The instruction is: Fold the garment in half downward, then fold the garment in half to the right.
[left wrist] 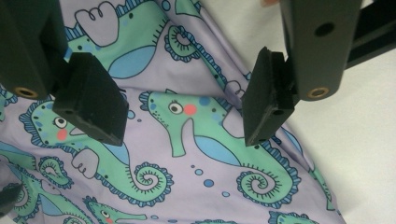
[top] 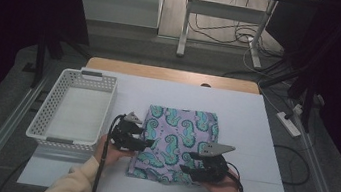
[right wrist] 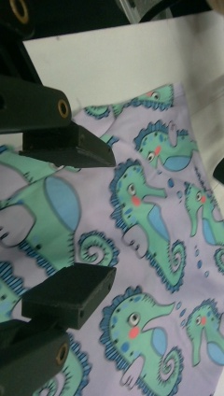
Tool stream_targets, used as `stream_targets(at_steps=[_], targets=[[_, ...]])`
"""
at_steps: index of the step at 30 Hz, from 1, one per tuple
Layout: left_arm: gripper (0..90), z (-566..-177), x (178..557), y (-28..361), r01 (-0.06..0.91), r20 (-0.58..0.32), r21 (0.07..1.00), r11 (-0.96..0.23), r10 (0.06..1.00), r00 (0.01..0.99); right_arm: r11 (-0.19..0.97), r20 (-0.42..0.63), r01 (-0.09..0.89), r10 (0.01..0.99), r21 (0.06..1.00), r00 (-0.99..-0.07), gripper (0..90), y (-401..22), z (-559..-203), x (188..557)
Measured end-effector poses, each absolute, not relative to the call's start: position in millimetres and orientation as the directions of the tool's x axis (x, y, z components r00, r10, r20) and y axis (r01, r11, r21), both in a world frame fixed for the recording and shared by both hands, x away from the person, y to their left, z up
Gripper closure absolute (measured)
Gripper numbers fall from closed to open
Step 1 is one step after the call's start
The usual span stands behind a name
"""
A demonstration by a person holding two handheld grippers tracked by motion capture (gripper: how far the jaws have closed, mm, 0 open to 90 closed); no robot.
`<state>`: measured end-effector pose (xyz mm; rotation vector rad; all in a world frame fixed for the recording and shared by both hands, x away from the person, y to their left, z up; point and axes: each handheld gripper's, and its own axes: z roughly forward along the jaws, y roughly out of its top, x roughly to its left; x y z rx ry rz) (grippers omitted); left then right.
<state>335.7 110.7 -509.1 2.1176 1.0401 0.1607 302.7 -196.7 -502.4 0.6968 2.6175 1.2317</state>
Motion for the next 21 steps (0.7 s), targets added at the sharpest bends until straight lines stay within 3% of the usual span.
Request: stream_targets(at_steps=[21], targets=[[30.1, -504.9, 345.1, 111.6, 0.631, -0.212, 0.687, -0.36, 0.732, 0.648, 0.568, 0.053, 0.324, 0.441, 0.757, -0.896, 38.2, -161.2, -501.2, 295.5]])
